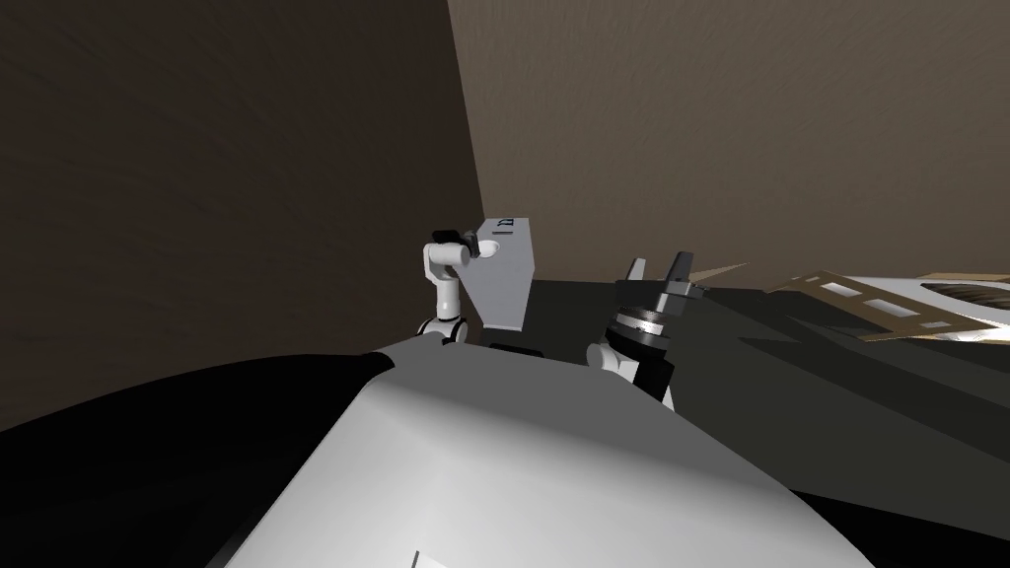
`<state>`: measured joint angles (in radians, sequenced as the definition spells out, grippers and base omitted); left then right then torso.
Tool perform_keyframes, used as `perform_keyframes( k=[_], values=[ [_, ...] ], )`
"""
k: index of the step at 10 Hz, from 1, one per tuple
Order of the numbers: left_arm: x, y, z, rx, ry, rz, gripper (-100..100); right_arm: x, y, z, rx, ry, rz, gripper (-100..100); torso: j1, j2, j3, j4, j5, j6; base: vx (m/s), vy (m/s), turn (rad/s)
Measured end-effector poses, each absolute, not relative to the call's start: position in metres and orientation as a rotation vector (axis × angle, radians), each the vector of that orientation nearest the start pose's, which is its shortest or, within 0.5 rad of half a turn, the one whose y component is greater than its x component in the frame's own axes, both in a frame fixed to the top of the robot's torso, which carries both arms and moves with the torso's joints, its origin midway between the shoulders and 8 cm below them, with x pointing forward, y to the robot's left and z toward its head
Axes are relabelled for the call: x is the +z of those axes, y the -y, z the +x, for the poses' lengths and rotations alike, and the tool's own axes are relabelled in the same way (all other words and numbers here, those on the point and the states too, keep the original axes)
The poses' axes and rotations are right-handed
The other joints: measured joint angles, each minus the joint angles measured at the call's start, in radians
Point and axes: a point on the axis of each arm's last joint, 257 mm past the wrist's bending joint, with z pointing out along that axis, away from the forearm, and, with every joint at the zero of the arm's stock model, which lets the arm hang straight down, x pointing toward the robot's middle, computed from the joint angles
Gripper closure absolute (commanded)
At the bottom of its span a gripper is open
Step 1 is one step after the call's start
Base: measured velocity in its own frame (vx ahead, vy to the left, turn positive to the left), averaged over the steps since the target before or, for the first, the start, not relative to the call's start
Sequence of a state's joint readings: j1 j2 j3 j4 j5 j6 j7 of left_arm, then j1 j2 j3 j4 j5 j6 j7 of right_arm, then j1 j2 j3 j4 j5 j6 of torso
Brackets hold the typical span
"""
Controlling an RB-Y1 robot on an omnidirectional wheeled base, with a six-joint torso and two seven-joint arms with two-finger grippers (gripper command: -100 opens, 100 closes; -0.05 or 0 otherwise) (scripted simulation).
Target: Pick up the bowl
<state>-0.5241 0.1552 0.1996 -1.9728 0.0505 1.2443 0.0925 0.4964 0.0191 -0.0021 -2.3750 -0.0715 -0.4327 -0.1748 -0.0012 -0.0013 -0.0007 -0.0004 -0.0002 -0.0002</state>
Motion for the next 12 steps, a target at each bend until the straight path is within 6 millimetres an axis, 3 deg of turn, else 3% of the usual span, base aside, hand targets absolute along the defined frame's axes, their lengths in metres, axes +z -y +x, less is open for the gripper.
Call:
perform_keyframes(
  k=[12],
  values=[
    [-0.079, -0.280, 0.577, -0.846, -1.485, -1.837, -100, 0.055, 0.287, 0.333, 1.520, -0.479, 0.748, 0, 0.001, -0.001, -0.001, 0.000, 0.000, 0.000, 0.023, -0.012, -0.017]
  ],
)
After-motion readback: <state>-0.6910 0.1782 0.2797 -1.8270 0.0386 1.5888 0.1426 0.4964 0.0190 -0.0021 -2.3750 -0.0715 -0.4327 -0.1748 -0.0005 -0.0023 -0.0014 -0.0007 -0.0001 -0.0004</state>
